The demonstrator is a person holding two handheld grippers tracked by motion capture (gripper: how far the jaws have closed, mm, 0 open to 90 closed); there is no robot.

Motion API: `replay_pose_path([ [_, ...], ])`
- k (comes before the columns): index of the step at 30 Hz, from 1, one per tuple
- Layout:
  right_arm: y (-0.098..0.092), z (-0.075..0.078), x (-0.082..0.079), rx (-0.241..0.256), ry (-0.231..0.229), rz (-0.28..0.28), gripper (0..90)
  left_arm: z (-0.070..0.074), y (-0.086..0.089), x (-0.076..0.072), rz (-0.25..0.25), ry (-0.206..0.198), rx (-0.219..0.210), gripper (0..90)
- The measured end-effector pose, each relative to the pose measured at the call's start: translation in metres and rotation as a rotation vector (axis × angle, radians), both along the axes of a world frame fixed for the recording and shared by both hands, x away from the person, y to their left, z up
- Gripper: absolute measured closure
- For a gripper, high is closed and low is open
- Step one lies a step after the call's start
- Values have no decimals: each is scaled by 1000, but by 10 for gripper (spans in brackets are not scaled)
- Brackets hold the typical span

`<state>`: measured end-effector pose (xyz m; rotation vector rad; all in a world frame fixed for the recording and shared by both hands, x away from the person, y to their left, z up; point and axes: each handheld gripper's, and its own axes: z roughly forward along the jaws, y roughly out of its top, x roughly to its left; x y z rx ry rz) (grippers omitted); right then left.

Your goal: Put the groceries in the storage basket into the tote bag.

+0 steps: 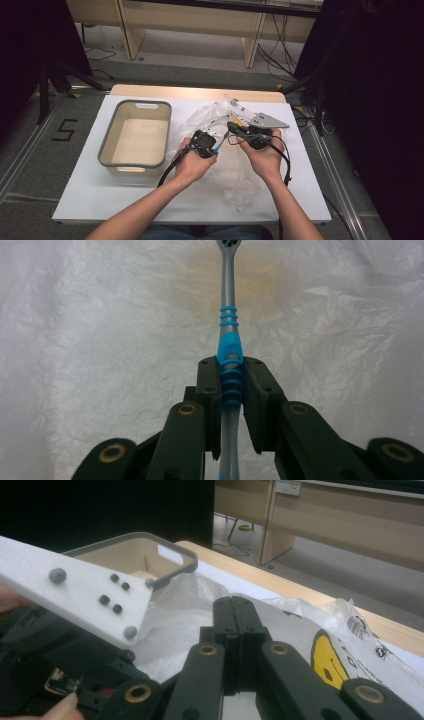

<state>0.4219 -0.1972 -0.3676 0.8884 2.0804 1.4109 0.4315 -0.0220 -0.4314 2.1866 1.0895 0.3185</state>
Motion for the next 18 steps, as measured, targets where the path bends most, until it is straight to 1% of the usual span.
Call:
replay_pose_path([
  [1, 0, 0, 0, 0, 0, 0, 900, 0, -1, 0, 2, -1, -2, 781],
  [3, -1, 0, 0, 1, 1, 0, 900, 0, -3, 2, 9, -16, -3, 781],
  [9, -1, 0, 0, 0, 0, -1, 900, 0, -4, 5, 18, -40, -2, 780],
  [12, -1, 0, 1, 2, 0, -3, 900, 0, -5, 5, 17, -70, -11, 779],
  [14, -2, 0, 1, 4, 0, -5, 900, -1, -6, 6, 16, -93, -26, 779],
  [16, -3, 0, 1, 4, 1, -7, 900, -2, -7, 6, 0, -123, -39, 777],
  [18, -3, 0, 1, 4, 1, -8, 900, -5, -10, 7, -11, -141, -35, 771],
])
